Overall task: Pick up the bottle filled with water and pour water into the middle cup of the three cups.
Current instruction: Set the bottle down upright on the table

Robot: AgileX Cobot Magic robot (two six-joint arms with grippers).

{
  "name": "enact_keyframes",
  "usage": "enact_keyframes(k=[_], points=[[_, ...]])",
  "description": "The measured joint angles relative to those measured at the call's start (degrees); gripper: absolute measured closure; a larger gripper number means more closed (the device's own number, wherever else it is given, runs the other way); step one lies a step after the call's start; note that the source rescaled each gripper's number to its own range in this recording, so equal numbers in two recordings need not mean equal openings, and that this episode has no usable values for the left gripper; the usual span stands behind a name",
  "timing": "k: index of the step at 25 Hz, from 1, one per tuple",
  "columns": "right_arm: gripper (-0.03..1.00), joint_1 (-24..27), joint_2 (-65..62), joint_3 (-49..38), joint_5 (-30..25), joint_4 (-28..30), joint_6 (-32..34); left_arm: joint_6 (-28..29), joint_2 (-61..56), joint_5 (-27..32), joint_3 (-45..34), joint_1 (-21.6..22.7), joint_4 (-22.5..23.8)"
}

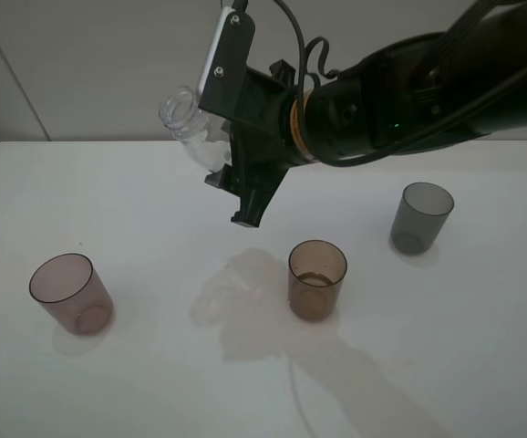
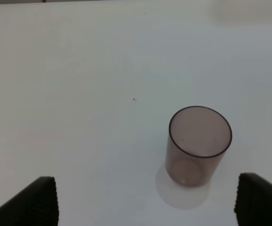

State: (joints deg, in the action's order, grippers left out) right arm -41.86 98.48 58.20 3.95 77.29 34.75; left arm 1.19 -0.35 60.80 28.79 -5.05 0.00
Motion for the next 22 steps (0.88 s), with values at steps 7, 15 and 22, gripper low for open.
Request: enact_keyframes(k=[7, 15, 22], points=[[0.95, 2.73, 4.61, 1.47, 6.24, -11.44, 0.28, 0.0, 0.0, 0.0, 0.0, 0.0, 0.0], [0.95, 6.85, 9.61, 1.58, 16.91, -36.33, -9.2, 0.0, 0.0, 0.0, 0.0, 0.0, 0.0], [0.95, 7.86, 16.59, 1.62, 27.41, -53.74, -27.4, 0.0, 0.0, 0.0, 0.0, 0.0, 0.0]])
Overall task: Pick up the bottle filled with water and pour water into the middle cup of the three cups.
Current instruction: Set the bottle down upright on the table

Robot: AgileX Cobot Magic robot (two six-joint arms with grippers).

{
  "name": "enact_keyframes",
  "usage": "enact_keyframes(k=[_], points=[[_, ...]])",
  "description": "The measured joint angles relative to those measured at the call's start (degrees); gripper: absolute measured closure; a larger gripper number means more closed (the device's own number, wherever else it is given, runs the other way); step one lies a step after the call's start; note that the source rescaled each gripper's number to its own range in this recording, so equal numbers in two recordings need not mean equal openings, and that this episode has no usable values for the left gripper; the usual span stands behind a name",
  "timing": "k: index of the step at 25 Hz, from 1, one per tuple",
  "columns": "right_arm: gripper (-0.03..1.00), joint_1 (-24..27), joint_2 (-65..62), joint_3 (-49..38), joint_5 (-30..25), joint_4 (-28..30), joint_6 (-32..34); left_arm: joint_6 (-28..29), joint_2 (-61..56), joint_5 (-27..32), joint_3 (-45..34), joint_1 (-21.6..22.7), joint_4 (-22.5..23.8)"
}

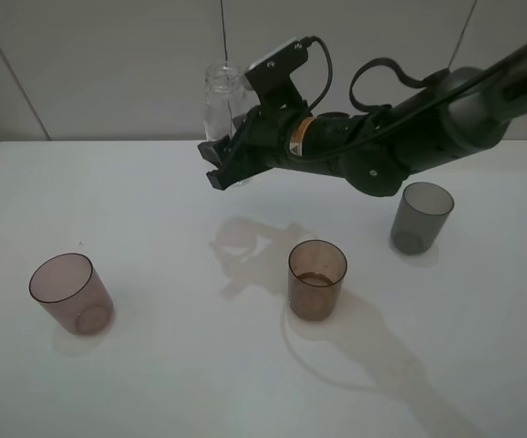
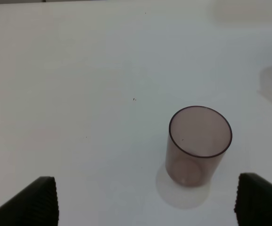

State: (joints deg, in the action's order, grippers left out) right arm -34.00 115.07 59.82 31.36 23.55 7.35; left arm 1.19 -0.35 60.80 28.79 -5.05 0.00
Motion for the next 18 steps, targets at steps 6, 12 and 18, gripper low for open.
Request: enact_keyframes(k=[6, 12, 18], points=[[0.95, 0.0, 6.08, 0.07, 5.28, -7.52, -2.47, 0.0, 0.0, 0.0, 0.0, 0.0, 0.0], [0.95, 0.0, 10.59, 0.09, 6.11, -12.7, -2.59, 0.0, 0.0, 0.0, 0.0, 0.0, 0.0], [0.95, 0.0, 11.37, 0.09, 5.92, -16.82, -2.59, 0.0, 0.0, 0.0, 0.0, 0.0, 0.0]])
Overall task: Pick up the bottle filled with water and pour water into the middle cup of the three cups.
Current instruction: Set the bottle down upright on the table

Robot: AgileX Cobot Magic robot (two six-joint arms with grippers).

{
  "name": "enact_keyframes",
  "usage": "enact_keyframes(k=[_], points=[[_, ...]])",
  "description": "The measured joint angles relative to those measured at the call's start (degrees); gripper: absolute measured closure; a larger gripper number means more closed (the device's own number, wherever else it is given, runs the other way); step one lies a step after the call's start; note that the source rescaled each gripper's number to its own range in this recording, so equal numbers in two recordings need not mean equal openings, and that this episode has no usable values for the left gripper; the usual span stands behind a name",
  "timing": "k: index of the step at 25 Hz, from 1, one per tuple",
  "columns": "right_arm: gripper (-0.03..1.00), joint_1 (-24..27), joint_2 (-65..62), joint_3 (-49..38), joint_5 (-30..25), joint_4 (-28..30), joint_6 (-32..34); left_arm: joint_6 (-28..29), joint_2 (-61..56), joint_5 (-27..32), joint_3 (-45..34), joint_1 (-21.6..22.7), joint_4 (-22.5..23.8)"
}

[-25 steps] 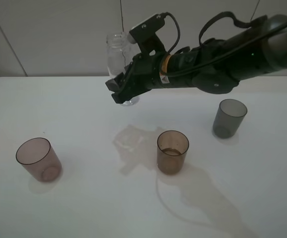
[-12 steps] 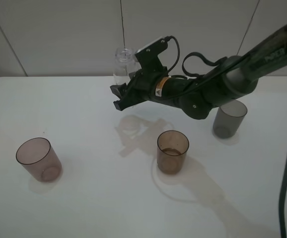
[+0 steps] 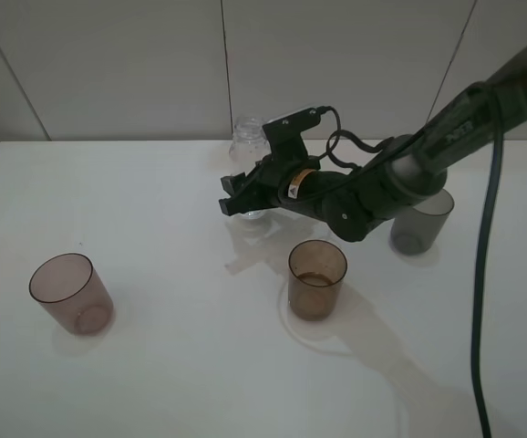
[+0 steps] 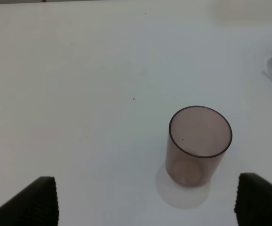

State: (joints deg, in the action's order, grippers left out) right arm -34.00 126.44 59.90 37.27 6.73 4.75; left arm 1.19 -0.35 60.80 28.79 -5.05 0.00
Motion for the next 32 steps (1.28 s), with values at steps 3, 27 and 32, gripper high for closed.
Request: enact_keyframes(k=[3, 27, 32], points=[[0.95, 0.0, 0.15, 0.04, -0.51, -0.69, 0.0, 0.0, 0.0, 0.0, 0.0, 0.0, 0.0], [-0.03, 0.0, -2.61, -0.01, -4.71, -0.98, -0.3, 0.0, 0.0, 0.0, 0.0, 0.0, 0.0], [-0.03, 0.0, -7.71, -0.06, -6.34, -1.17, -0.92, 0.0, 0.0, 0.0, 0.0, 0.0, 0.0]])
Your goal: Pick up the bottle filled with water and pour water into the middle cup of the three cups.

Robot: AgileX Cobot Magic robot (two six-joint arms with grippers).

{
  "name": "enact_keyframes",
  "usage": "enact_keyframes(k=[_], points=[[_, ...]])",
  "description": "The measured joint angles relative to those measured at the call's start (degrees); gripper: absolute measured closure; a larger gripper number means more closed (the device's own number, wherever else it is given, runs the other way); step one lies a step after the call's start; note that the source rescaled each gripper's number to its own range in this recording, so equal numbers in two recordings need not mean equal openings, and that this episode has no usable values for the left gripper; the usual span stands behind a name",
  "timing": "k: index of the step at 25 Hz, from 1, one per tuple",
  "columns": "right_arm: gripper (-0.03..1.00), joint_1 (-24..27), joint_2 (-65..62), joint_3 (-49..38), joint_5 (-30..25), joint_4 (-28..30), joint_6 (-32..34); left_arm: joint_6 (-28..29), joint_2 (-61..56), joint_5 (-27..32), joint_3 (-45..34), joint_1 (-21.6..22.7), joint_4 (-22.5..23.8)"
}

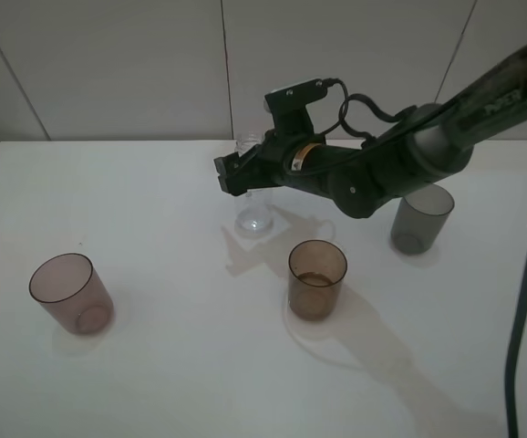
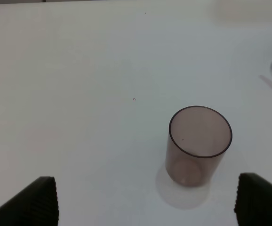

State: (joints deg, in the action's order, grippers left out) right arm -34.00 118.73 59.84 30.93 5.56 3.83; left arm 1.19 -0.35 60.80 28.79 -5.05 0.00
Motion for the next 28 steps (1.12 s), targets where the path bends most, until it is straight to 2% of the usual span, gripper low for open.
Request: enact_keyframes(k=[5, 7, 11, 17, 20, 25, 28], points=[[-0.03, 0.0, -7.95, 0.0, -6.67, 0.0, -0.15, 0.0, 0.0, 0.0, 0.0, 0.0, 0.0], [-0.03, 0.0, -11.76, 0.0, -11.68, 0.0, -0.2, 0.0, 0.0, 0.0, 0.0, 0.0, 0.0], [-0.03, 0.95, -19.93, 0.0, -26.26, -3.39, -0.13, 0.0, 0.0, 0.0, 0.0, 0.0, 0.0], [-0.03, 9.47, -30.84, -1.23, -52.59, -5.16, 2.87, 0.0, 0.0, 0.0, 0.0, 0.0, 0.0], [-0.03, 15.0, -38.5, -3.46, -63.12, -5.56, 3.02, 0.0, 0.0, 0.0, 0.0, 0.0, 0.0], [-0.03, 25.01, -52.91, -8.84, -73.6, -4.34, 3.02, 0.0, 0.0, 0.0, 0.0, 0.0, 0.0], [-0.03, 28.1, -63.42, -11.53, -79.18, -1.32, 3.02, 0.0, 0.0, 0.0, 0.0, 0.0, 0.0]])
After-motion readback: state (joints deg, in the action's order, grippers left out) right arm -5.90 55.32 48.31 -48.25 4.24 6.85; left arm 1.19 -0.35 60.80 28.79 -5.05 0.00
